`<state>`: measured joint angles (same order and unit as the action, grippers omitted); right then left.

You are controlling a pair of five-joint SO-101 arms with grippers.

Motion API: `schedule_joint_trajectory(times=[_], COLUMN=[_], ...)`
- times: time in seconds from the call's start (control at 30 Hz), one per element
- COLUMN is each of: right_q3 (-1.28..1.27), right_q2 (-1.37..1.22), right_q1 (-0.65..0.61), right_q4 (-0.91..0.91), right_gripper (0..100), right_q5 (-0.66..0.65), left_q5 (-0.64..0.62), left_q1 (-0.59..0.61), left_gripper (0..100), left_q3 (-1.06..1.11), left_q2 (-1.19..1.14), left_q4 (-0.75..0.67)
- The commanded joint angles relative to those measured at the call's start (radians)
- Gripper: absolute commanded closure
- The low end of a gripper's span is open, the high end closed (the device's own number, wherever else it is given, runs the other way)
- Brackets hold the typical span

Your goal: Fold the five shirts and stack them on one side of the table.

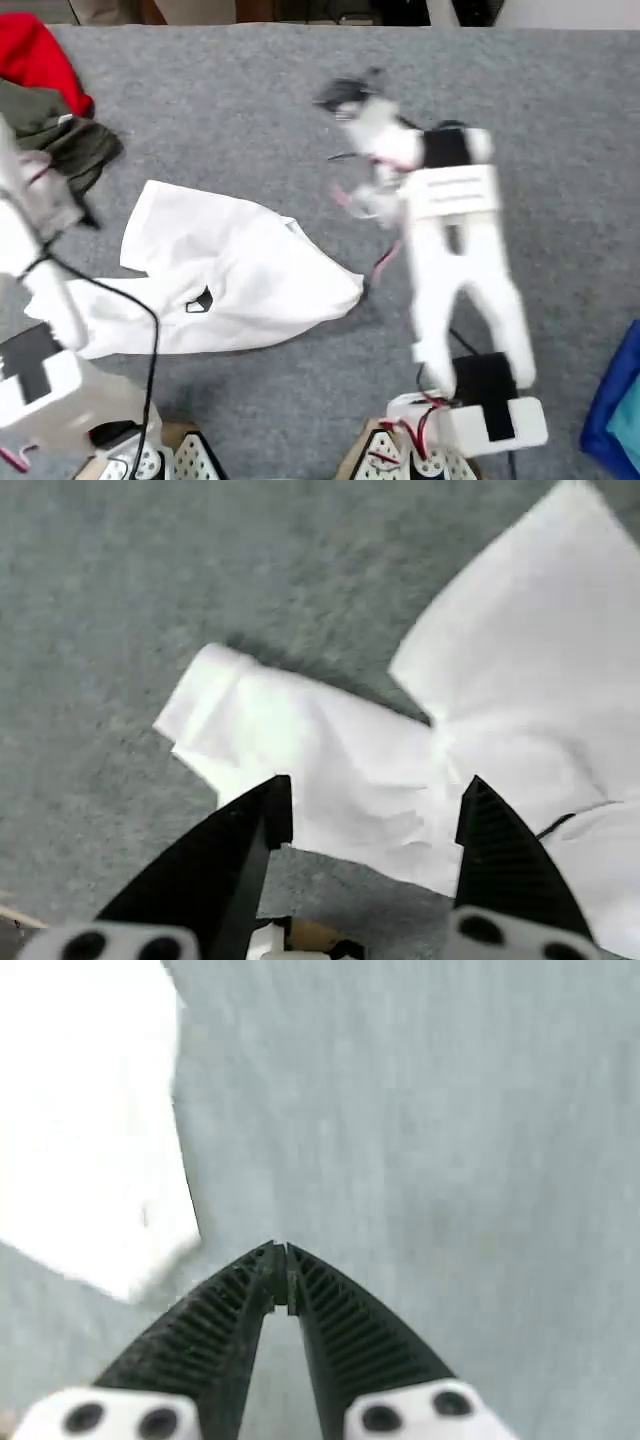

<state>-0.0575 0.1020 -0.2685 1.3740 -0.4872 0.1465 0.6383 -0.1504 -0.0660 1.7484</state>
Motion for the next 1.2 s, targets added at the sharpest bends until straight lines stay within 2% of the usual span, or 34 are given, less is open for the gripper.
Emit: schedule_joint_trajectory(times=[0.0, 0.13, 0.27, 0.47, 0.63, 0.87, 1.17], right_q3=[0.030, 0.206, 0.549, 1.222, 1.650, 1.719, 1.689], right_q2=[-0.022, -0.236, -0.521, -1.000, -1.337, -1.537, -1.554], right_q1=[-0.185, -0.303, -0.364, -0.450, -0.521, -0.518, -0.526], right_q4=[-0.175, -0.216, -0.155, 0.018, 0.014, -0.158, -0.158], right_gripper=[99.2, 95.3, 88.0, 86.4, 86.4, 86.4, 89.0], right_q5=[0.077, 0.147, 0.212, 0.209, 0.209, 0.249, 0.256], left_q5=[0.060, 0.107, 0.178, 0.242, 0.261, 0.259, 0.255], left_q1=[0.190, 0.339, 0.428, 0.500, 0.506, 0.505, 0.500], left_gripper=[73, 73, 73, 73, 73, 73, 73], left_q3=[0.064, 0.120, 0.198, 0.259, 0.322, 0.348, 0.348], left_q2=[0.021, 0.021, 0.021, 0.021, 0.021, 0.021, 0.021], left_q4=[0.005, 0.003, 0.002, -0.018, -0.018, -0.018, -0.018])
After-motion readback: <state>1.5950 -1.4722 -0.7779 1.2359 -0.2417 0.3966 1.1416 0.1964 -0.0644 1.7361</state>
